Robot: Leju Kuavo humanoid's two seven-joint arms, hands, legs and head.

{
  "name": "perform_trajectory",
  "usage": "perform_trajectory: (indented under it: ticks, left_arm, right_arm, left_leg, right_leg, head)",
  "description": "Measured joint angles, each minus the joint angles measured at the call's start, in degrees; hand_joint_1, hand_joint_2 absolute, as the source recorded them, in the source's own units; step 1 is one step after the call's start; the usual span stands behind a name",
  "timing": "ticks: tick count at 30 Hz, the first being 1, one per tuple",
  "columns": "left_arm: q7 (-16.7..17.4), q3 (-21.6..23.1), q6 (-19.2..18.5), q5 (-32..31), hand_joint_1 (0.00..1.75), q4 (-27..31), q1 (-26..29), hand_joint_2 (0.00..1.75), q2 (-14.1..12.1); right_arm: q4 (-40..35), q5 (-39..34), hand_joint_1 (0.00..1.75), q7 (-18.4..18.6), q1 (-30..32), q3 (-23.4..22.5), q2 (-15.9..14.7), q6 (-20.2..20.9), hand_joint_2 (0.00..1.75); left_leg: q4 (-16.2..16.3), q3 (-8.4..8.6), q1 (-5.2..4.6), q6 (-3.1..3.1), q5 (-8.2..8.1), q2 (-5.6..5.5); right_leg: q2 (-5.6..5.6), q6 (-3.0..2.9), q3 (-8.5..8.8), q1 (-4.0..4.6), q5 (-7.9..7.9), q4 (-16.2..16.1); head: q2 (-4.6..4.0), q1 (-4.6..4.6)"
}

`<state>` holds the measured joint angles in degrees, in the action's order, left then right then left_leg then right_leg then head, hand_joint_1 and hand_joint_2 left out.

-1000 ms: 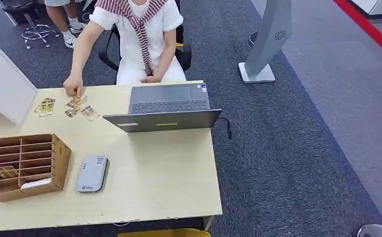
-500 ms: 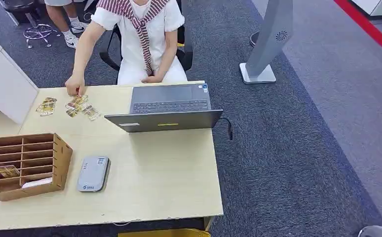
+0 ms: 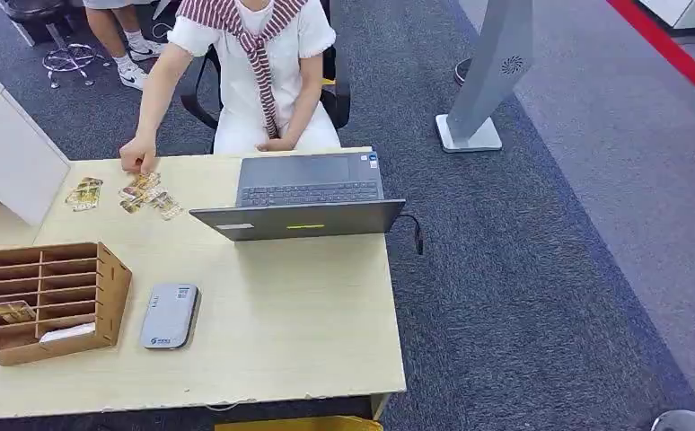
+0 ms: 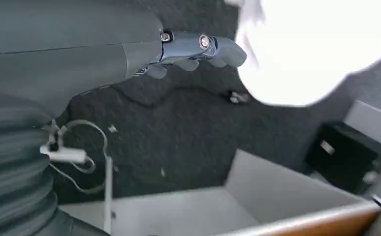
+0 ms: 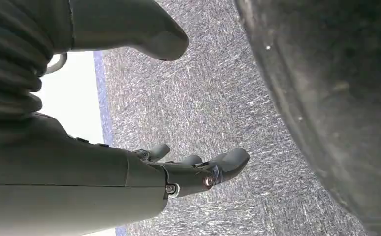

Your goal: Pass the card to the sensor for recognition and then transmit it.

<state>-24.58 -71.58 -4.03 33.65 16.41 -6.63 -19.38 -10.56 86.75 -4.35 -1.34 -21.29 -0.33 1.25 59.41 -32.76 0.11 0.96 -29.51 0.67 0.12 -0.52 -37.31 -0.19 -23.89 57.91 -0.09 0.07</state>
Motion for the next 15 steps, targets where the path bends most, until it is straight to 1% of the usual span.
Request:
perform_trajectory:
  ticks: [1, 3, 4, 5, 7, 8, 11, 12, 13, 14, 15]
  left_arm:
    - [1.30, 0.02, 2.29, -1.69, 0.00, -0.17, 0.16, 0.00, 0.89]
    - [3.65, 0.81, 5.55, -5.23, 0.00, -0.72, 0.59, 0.00, 3.83]
    - [4.79, 1.58, 6.05, -6.71, 0.00, -1.09, 0.93, 0.00, 5.27]
    - [6.51, 2.52, 6.53, -8.48, 0.00, -1.53, 1.16, 0.00, 7.53]
    - [9.71, 4.29, 6.81, -11.74, 0.00, -2.14, 1.48, 0.00, 11.04]
    - [11.19, 5.36, 6.77, -13.33, 0.00, -2.38, 1.57, 0.00, 12.57]
    - [16.87, 9.45, 7.32, -19.20, 0.00, -3.08, 1.73, 0.00, 16.67]
    - [20.43, 11.83, 6.50, -23.67, 0.00, -3.28, 1.84, 0.00, 17.86]
    - [25.12, 15.28, 5.27, -31.15, 0.00, -3.43, 2.26, 0.00, 18.95]
    - [27.64, 19.52, 4.97, -36.65, 0.00, -3.54, 2.50, 0.00, 19.52]
    - [28.15, 22.97, 5.13, -39.90, 0.00, -3.78, 2.57, 0.00, 20.50]
  right_arm:
    - [0.00, 0.00, 0.00, -0.02, -0.01, 0.00, 0.00, 0.00, 1.75]
    - [0.00, 0.00, 0.00, 0.04, -0.02, 0.00, 0.00, -0.07, 1.75]
    - [0.00, 0.00, 0.00, 0.20, -0.01, 0.00, 0.02, -0.24, 1.75]
    - [0.02, 0.02, 0.00, 0.66, -0.03, 0.00, 0.07, -0.42, 1.75]
    - [0.02, 0.00, 0.00, 1.47, -0.13, 0.00, 0.13, -0.46, 1.75]
    - [0.02, 0.00, 0.00, 1.77, -0.19, 0.00, 0.15, -0.46, 0.00]
    - [0.02, 1.14, 0.00, 1.81, -0.24, 0.56, 0.20, -0.66, 0.00]
    - [0.00, 2.04, 0.00, 1.66, -0.26, 1.43, 0.28, -1.29, 0.00]
    - [0.00, 2.64, 0.00, 1.57, -0.40, 3.15, 0.37, -1.81, 0.00]
    - [0.00, 2.97, 0.00, 1.62, -0.68, 4.76, 0.42, -1.79, 0.00]
    - [0.00, 2.99, 0.00, 1.75, -1.02, 5.99, 0.46, -1.55, 0.00]
  left_leg:
    - [0.00, 0.02, -0.03, 0.00, 0.00, 0.00]
    - [0.00, 0.04, -0.10, 0.04, -0.02, 0.01]
    - [0.00, 0.04, -0.13, 0.08, -0.03, 0.00]
    - [0.01, 0.04, -0.13, 0.10, -0.04, -0.03]
    - [0.03, 0.05, -0.13, 0.20, -0.09, -0.06]
    - [0.04, 0.06, -0.14, 0.21, -0.10, -0.07]
    - [0.06, 0.06, -0.18, 0.25, -0.12, -0.07]
    - [0.06, 0.06, -0.20, 0.25, -0.12, -0.07]
    - [0.06, 0.06, -0.20, 0.25, -0.12, -0.06]
    - [0.06, 0.07, -0.19, 0.25, -0.12, -0.05]
    - [0.06, 0.07, -0.18, 0.25, -0.13, -0.05]
  right_leg:
    - [0.00, 0.01, 0.00, 0.00, 0.00, 0.00]
    - [0.00, 0.02, 0.00, -0.04, -0.01, -0.01]
    - [0.00, 0.05, 0.00, -0.06, -0.02, -0.02]
    - [-0.01, 0.16, 0.04, -0.07, -0.02, -0.03]
    - [-0.03, 0.28, 0.11, -0.08, -0.02, -0.07]
    - [-0.03, 0.28, 0.12, -0.10, -0.02, -0.08]
    - [-0.06, 0.32, 0.12, -0.16, 0.01, -0.09]
    - [-0.06, 0.34, 0.12, -0.17, 0.01, -0.09]
    - [-0.05, 0.34, 0.11, -0.17, 0.01, -0.09]
    - [-0.04, 0.34, 0.11, -0.17, 0.01, -0.09]
    - [-0.04, 0.34, 0.11, -0.16, 0.01, -0.09]
  head:
    - [0.00, 0.00]
    - [0.02, 0.00]
    - [0.00, -0.02]
    - [0.00, 0.00]
    - [0.02, 0.07]
    - [0.02, 0.07]
    - [0.02, 0.04]
    - [0.00, 0.11]
    - [0.02, 0.04]
    - [0.02, 0.05]
    - [0.00, 0.07]
